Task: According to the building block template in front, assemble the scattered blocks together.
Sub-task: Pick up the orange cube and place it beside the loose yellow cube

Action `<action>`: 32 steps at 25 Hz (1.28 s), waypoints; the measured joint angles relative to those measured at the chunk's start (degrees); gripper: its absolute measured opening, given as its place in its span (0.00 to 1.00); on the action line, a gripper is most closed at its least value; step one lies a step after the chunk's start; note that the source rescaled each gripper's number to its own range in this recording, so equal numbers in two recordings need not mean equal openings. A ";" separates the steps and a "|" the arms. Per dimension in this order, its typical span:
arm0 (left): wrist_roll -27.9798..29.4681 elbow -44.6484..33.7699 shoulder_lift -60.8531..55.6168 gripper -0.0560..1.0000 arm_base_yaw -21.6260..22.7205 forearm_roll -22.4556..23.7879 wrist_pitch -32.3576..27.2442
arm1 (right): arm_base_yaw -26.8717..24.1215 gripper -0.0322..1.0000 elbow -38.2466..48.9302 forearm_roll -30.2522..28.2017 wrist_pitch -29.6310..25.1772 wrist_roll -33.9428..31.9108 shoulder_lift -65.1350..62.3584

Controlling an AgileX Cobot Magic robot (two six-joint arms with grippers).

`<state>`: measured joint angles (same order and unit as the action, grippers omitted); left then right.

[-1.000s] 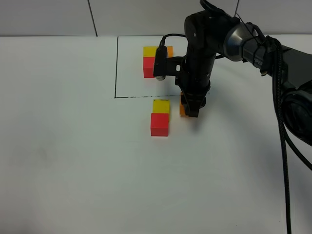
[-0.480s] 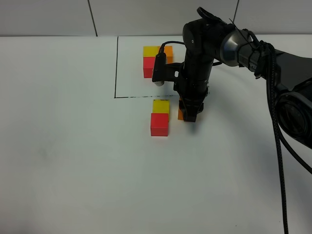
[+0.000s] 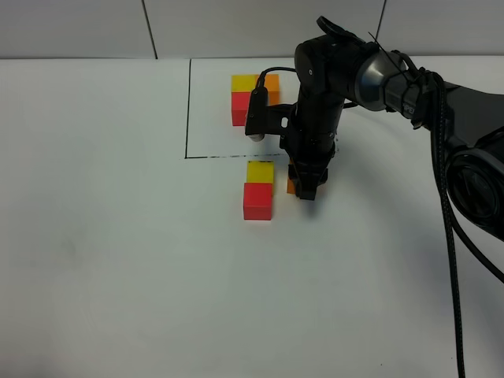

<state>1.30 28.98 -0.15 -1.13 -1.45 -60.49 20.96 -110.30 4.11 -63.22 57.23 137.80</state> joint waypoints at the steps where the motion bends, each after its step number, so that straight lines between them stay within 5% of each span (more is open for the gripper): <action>1: 0.00 0.00 0.00 0.67 0.00 0.00 0.00 | 0.07 0.05 0.11 -0.19 0.16 -0.15 0.00; 32: 0.00 0.00 0.00 0.67 0.00 0.00 0.00 | 4.59 0.05 0.53 -4.11 2.65 -2.10 0.00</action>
<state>1.30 28.98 -0.15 -1.13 -1.45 -60.49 25.54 -109.77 0.00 -60.57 55.12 137.80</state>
